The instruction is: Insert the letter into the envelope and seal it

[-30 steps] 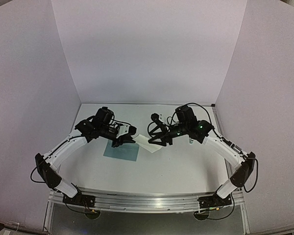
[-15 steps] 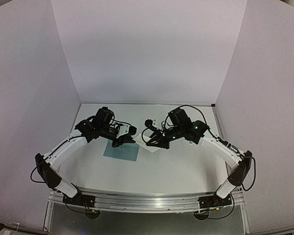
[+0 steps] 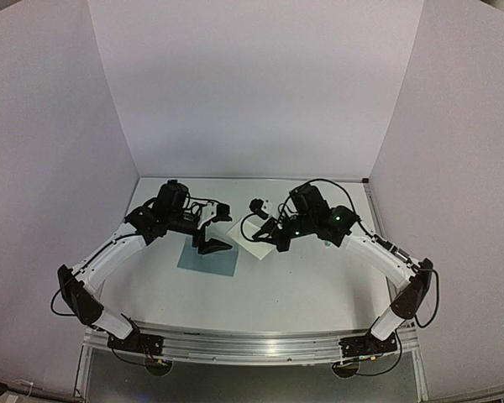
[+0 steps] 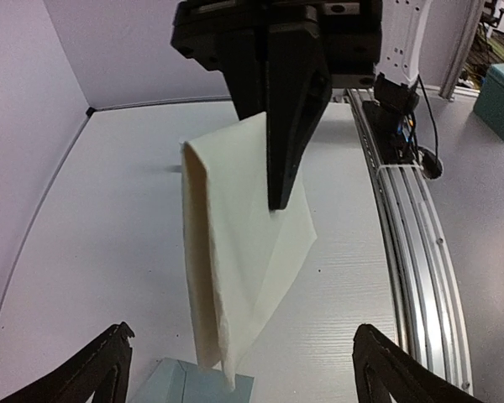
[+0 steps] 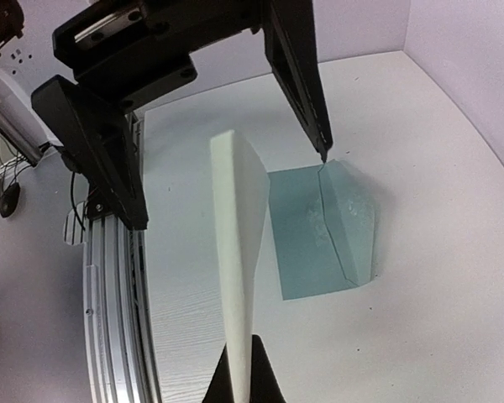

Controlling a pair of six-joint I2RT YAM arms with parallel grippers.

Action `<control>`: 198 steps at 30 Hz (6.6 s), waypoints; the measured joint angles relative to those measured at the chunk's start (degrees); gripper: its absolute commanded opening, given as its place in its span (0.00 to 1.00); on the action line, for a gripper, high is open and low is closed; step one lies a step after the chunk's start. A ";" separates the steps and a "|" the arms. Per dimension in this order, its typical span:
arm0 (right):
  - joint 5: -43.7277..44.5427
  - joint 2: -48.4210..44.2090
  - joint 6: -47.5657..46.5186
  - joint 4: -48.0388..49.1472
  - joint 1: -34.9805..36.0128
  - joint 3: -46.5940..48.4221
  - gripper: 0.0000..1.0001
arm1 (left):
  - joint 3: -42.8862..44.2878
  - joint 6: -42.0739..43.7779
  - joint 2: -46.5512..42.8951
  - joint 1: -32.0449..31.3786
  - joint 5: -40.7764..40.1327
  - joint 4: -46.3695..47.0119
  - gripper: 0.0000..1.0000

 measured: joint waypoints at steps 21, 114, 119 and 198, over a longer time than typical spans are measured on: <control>-1.14 -7.20 29.84 55.16 -0.11 -16.36 0.00 | -14.46 -47.76 -7.03 1.37 -0.50 46.71 0.68; 0.96 5.92 38.34 43.38 -11.56 -19.16 0.00 | 18.52 12.89 46.26 19.70 -9.62 -20.04 0.00; -4.14 6.06 34.41 43.43 -11.47 -18.43 0.00 | 19.59 11.99 45.36 19.79 -7.87 -22.01 0.00; 5.14 3.69 -49.72 28.28 -0.14 -9.67 0.00 | 38.96 20.02 27.53 9.12 8.62 -41.59 0.00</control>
